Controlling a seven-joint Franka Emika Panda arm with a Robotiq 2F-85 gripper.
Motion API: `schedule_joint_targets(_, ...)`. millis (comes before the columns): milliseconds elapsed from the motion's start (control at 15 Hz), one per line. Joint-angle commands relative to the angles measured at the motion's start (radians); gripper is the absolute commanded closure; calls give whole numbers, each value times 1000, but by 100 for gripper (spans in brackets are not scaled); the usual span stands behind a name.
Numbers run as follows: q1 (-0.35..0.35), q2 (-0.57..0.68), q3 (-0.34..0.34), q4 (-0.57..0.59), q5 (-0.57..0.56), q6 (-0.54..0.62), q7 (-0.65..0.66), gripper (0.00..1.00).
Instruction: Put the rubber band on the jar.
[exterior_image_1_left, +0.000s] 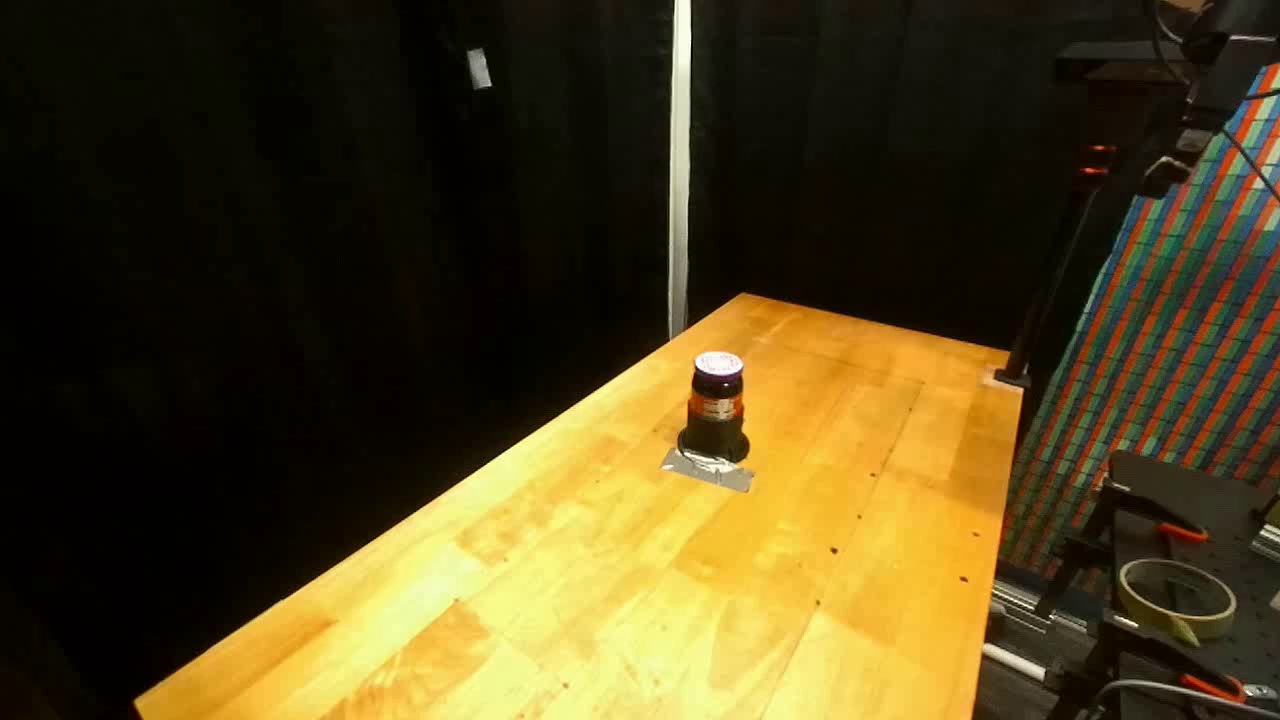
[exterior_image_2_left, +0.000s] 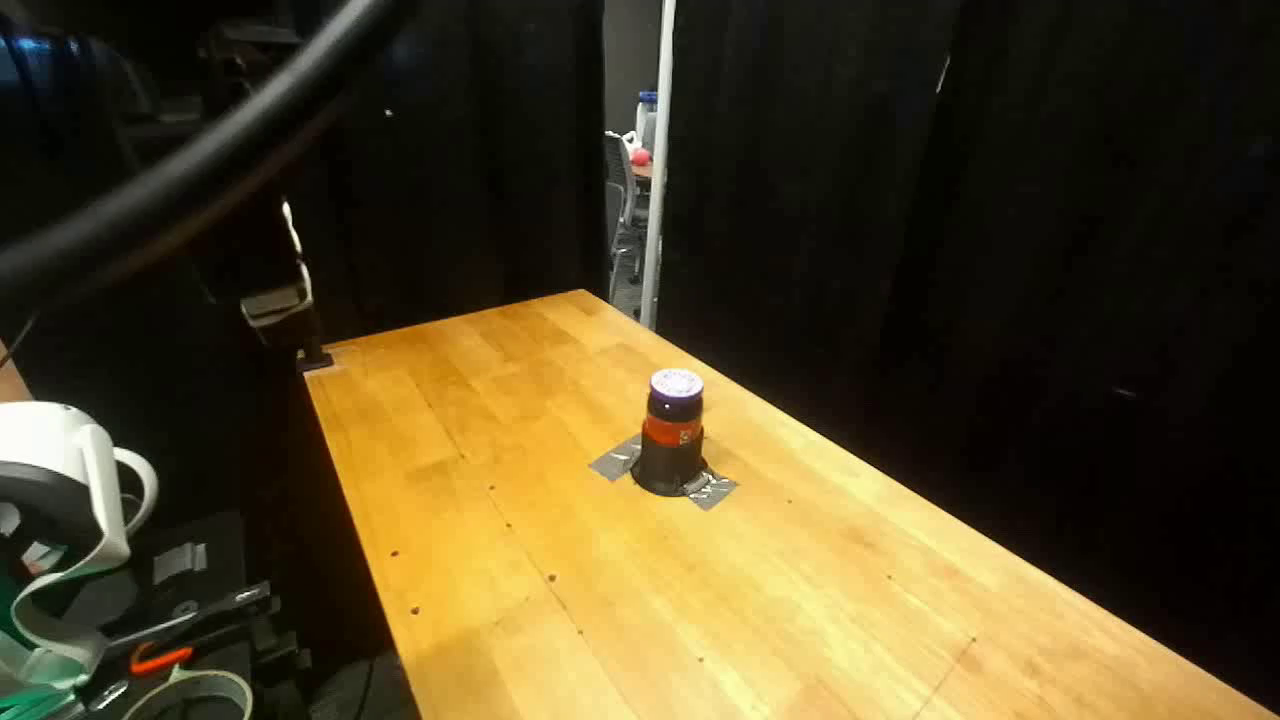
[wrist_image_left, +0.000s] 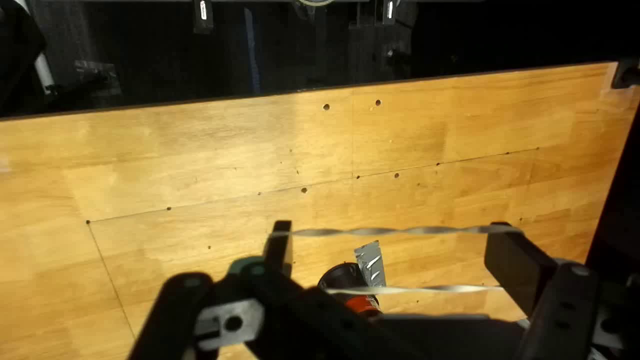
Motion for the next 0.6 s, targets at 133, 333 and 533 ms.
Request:
schedule_joint_targets(133, -18, 0, 13, 7, 12, -4, -12, 0)
schedule_joint_targets(333, 2, 39, 30, 41, 22, 4, -3, 0)
schedule_joint_targets(533, 69, 221, 121, 174, 40, -12, 48, 0)
